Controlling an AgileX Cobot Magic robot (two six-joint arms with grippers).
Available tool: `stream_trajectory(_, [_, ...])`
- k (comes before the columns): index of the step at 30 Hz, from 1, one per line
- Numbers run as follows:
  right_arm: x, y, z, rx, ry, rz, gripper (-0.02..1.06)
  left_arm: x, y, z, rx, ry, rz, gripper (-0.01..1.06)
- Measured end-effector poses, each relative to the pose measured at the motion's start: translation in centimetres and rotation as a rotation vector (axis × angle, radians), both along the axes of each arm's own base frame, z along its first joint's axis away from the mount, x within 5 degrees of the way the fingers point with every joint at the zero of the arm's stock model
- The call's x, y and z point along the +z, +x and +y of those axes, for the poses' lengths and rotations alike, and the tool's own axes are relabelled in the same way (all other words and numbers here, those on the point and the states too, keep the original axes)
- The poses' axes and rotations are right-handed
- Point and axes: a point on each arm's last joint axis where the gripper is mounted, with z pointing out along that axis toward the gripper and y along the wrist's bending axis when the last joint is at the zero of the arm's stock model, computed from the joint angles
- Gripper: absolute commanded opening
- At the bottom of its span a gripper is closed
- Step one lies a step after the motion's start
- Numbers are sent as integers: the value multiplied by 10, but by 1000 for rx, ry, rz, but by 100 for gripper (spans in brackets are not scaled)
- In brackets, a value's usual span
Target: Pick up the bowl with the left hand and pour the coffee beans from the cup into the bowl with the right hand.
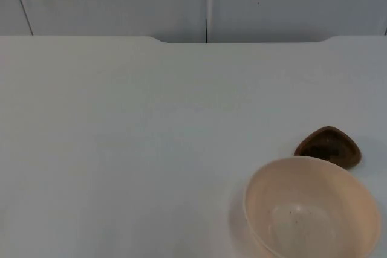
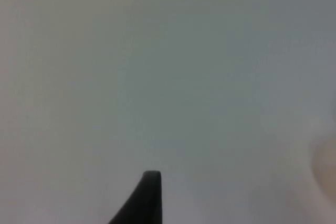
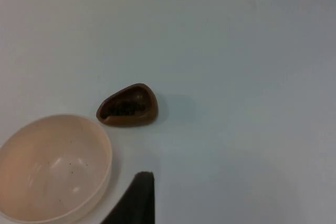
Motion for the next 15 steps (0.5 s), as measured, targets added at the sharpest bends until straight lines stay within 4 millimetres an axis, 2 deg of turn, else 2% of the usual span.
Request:
stream_trajectory(9, [0, 0, 0, 0, 0, 0, 105, 0, 9, -4, -31, -32, 21, 99])
stream_trajectory(12, [0, 0, 0, 0, 0, 0, 105, 6, 14, -5, -45, -31, 20, 99])
stream_trajectory(15, [0, 0, 0, 0, 0, 0, 105, 21, 25, -5, -51, -30, 14, 99])
